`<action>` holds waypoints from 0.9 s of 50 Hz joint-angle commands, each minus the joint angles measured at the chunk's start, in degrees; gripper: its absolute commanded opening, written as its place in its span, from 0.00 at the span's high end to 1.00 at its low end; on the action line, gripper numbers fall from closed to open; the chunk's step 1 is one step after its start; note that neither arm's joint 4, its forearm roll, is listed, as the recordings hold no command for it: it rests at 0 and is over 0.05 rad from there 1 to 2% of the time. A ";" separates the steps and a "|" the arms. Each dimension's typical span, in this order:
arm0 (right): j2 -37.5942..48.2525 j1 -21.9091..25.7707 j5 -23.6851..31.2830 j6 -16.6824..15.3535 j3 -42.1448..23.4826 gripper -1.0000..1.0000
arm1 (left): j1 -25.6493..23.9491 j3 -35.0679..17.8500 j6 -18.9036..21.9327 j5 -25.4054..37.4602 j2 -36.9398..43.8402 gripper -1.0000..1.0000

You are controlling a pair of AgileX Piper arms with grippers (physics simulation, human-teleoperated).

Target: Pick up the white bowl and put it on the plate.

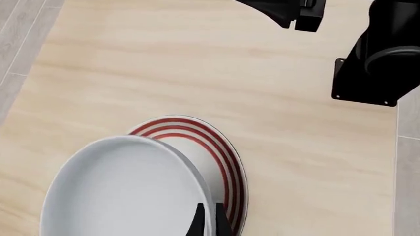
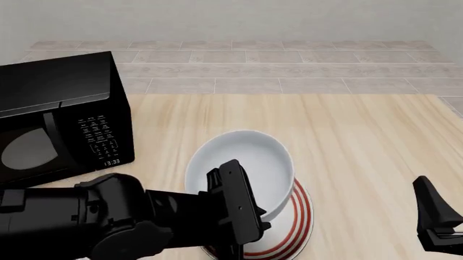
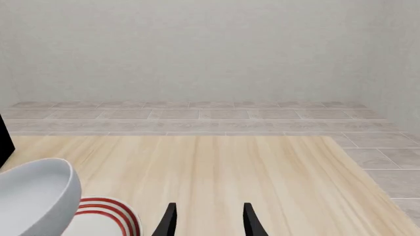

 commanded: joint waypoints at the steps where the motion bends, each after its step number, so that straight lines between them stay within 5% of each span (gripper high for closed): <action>1: 0.05 -0.15 -0.09 -0.05 0.08 0.00 | -0.03 -0.53 -0.16 0.29 -0.64 1.00; 45: 0.03 -0.15 -0.09 -0.05 0.08 0.00 | -0.14 -0.82 -1.12 -1.84 2.49 1.00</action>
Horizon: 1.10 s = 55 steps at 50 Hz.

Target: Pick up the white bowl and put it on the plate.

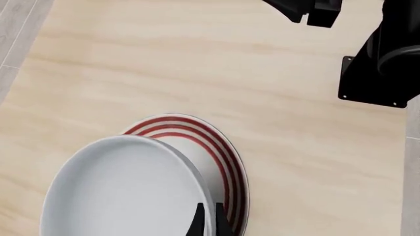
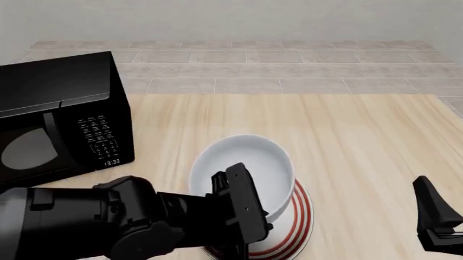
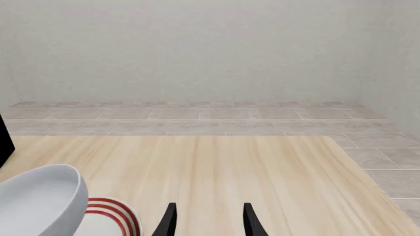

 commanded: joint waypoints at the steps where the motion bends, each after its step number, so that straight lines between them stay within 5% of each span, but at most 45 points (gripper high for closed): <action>1: 0.04 -0.15 -0.09 -0.04 0.08 0.00 | -0.73 -0.51 -0.92 0.20 -0.86 1.00; 55: 0.03 -0.14 -0.09 -0.04 0.08 0.00 | -2.37 0.66 -4.17 -4.75 2.93 1.00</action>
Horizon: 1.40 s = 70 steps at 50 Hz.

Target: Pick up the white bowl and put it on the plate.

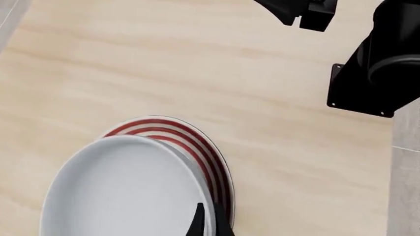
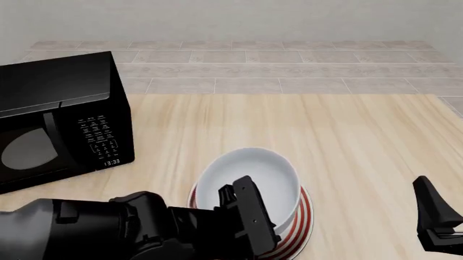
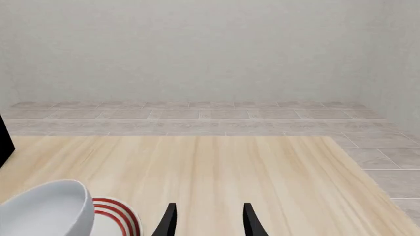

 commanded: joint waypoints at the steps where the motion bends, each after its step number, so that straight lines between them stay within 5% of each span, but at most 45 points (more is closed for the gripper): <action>1: 0.05 -0.15 -0.09 -0.05 0.08 0.00 | 0.11 -0.64 0.09 0.09 -0.26 1.00; 70: 0.04 -0.15 -0.09 -0.06 0.08 0.00 | 1.22 -0.55 -2.53 -6.06 7.03 1.00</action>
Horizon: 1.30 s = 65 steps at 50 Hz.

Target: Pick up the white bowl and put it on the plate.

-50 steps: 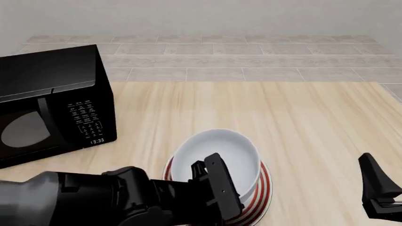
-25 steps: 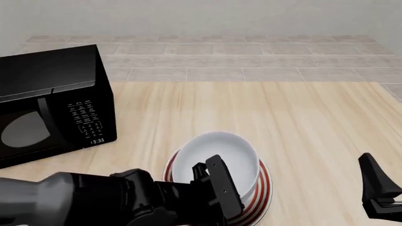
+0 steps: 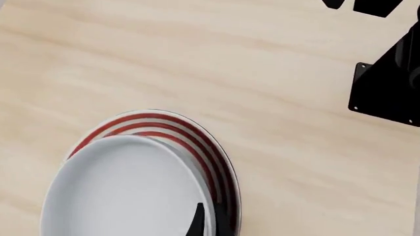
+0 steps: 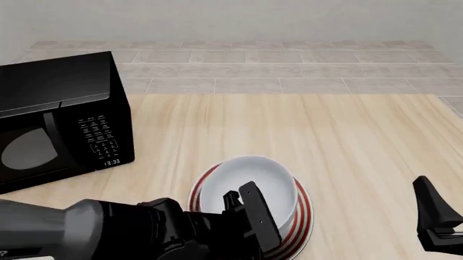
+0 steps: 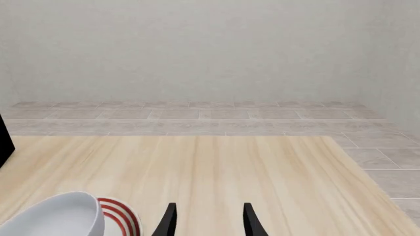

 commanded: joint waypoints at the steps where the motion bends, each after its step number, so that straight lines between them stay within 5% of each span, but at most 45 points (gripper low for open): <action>1: 0.04 -0.15 -0.09 -0.04 0.08 0.00 | -0.10 -0.49 -0.37 -0.23 -0.25 1.00; 39: 0.03 -0.15 -0.09 -0.04 0.08 0.00 | -0.46 -0.12 -1.33 -1.40 2.19 1.00; 40: 0.03 -0.15 -0.09 -0.04 0.08 0.00 | -0.29 -0.29 -1.19 -1.38 2.39 0.00; 65: 0.03 -0.15 -0.09 -0.04 0.08 0.00 | -0.10 -0.85 -1.15 -0.35 2.04 0.00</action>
